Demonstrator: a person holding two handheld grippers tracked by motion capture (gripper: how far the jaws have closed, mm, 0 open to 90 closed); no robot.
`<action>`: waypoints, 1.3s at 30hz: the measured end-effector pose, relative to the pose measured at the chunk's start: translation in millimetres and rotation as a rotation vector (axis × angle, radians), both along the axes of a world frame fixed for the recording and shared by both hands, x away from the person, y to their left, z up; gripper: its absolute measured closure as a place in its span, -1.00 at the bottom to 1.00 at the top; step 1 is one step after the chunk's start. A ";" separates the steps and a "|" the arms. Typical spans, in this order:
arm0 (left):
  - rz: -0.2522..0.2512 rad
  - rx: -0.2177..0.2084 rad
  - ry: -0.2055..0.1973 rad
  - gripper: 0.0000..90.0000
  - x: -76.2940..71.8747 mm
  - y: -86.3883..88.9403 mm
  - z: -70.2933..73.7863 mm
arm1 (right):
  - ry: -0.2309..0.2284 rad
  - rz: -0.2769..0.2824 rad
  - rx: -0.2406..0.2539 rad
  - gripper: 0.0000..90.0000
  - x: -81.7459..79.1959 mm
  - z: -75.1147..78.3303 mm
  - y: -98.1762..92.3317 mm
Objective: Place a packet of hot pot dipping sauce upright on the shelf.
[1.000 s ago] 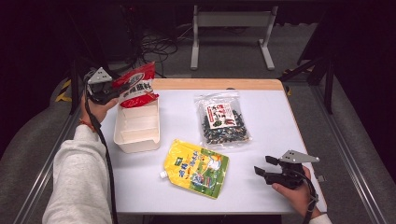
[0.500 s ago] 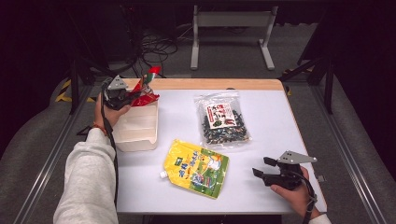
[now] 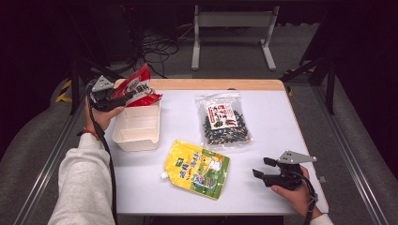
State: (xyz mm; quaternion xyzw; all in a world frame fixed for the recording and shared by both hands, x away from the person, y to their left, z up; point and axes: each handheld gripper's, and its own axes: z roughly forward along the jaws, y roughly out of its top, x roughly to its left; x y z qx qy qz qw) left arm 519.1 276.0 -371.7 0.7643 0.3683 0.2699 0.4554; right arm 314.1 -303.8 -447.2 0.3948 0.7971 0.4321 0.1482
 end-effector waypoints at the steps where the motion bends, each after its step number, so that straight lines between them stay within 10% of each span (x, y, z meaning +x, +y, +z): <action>1: -0.003 0.010 0.004 0.17 -1.9 0.5 -0.3 | 0.000 0.001 -0.003 -0.32 0.2 0.0 0.3; 18: 0.102 -0.063 -0.012 -0.37 -30.0 17.6 -2.4 | -0.007 0.032 -0.006 -0.32 5.6 0.5 4.8; 39: 0.006 -0.079 -0.037 -0.48 -116.3 20.3 -11.3 | -0.045 0.046 -0.008 -0.17 18.2 10.7 5.3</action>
